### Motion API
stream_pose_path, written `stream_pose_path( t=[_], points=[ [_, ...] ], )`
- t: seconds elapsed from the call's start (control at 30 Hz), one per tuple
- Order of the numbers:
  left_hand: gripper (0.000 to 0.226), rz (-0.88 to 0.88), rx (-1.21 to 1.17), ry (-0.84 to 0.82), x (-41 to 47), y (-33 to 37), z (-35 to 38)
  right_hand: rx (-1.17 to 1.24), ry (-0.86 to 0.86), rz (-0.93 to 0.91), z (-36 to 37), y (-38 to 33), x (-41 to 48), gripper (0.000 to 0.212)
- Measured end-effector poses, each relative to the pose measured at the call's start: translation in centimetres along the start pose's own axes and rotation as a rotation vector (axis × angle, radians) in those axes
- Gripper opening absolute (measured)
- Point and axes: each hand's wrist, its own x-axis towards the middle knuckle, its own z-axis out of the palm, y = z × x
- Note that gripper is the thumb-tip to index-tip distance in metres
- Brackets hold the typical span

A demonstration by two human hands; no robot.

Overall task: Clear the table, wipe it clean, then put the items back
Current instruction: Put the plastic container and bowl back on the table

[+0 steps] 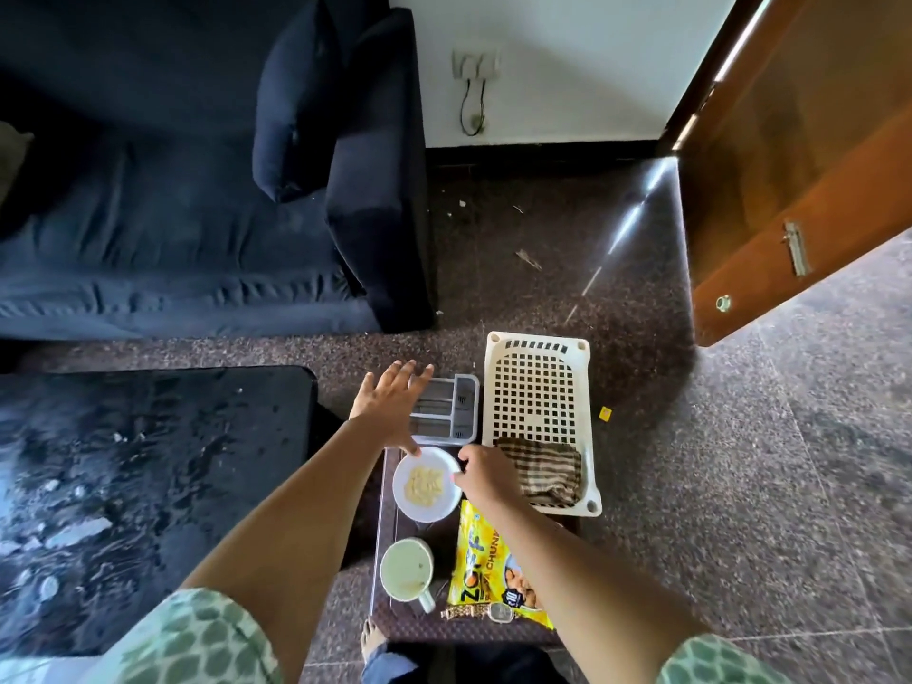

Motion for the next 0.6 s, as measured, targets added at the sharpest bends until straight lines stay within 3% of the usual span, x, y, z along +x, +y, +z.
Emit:
stream_pose_path(
  t=[0.27, 0.6],
  points=[
    [0.118, -0.023, 0.022, 0.051, -0.1, 0.2, 0.3, -0.117, -0.044, -0.018, 1.2, -0.8, 0.8, 0.024],
    [0.117, -0.140, -0.274, 0.222, -4.0, -2.9, -0.3, -0.064, -0.031, -0.030, -0.8, -2.8, 0.4, 0.025]
  ],
)
